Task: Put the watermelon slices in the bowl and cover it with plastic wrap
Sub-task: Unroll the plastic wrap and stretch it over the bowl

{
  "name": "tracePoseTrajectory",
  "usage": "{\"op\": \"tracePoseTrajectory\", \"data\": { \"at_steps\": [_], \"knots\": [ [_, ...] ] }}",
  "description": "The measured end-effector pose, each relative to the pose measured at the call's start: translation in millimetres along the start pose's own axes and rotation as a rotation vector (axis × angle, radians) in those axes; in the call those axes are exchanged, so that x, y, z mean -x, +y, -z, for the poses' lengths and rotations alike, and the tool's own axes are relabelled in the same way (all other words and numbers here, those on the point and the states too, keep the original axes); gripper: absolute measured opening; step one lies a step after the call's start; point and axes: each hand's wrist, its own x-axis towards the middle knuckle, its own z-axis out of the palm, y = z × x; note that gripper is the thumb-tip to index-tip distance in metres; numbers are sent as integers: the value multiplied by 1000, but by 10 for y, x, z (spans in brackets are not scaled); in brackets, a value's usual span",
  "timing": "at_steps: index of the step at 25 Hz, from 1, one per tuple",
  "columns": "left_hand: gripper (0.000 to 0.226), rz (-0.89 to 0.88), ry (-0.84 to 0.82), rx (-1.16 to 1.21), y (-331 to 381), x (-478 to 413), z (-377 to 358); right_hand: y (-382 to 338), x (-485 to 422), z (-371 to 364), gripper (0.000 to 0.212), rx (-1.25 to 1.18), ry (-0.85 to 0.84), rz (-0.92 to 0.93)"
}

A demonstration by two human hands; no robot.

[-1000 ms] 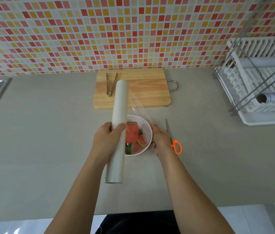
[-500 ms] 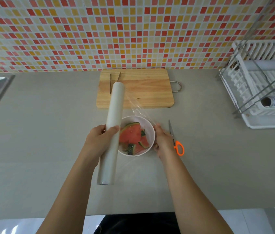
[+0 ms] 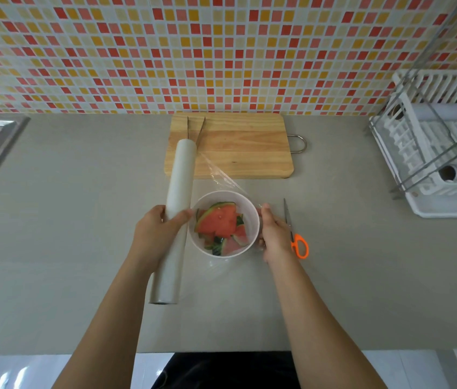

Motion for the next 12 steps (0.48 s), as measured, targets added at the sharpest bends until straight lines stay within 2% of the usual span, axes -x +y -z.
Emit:
{"op": "tracePoseTrajectory", "data": {
  "at_steps": [5,8,12],
  "knots": [
    [41,138,-160,290,-197,-17,-52,45,-47,-14,45,68,-41,-24],
    [48,147,-178,327,-211,-30,-51,49,-66,-39,44,66,-89,-13],
    [36,133,-173,317,-235,-54,-64,94,-3,-115,38,-60,-15,81]
  ]
}}
